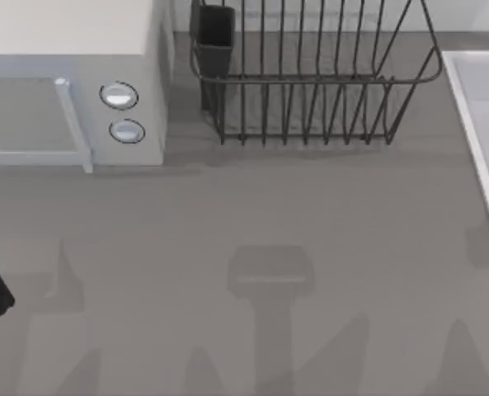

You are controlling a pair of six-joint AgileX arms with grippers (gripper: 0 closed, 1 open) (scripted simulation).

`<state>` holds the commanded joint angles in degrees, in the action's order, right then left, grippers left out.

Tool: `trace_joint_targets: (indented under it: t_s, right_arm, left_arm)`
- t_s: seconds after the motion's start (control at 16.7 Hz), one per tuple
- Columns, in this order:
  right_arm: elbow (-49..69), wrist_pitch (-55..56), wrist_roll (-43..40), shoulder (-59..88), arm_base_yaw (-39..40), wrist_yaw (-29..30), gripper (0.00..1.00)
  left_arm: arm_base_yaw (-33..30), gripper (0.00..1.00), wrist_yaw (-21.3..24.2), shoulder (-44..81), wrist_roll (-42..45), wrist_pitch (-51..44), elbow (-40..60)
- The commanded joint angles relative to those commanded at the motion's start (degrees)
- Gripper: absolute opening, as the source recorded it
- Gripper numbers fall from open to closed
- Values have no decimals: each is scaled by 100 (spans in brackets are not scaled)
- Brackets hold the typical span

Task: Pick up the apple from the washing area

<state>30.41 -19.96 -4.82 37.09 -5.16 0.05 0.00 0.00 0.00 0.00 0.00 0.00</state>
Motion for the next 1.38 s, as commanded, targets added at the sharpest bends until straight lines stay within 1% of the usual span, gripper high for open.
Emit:
trace_joint_targets:
  t_s: [0.48, 0.78, 1.02, 1.38]
  right_arm:
    - [3658, -2384, -575, 4860, -617, 6, 100]
    - [5449, -3549, -857, 7322, -918, 8, 100]
    - [6243, -4069, -982, 8385, -1053, 10, 100]
    - [6353, -4141, -998, 8541, -1043, 11, 100]
  left_arm:
    - [0, 100, 0, 0, 0, 0, 0]
    - [0, 100, 0, 0, 0, 0, 0]
    - [0, 100, 0, 0, 0, 0, 0]
    - [0, 100, 0, 0, 0, 0, 0]
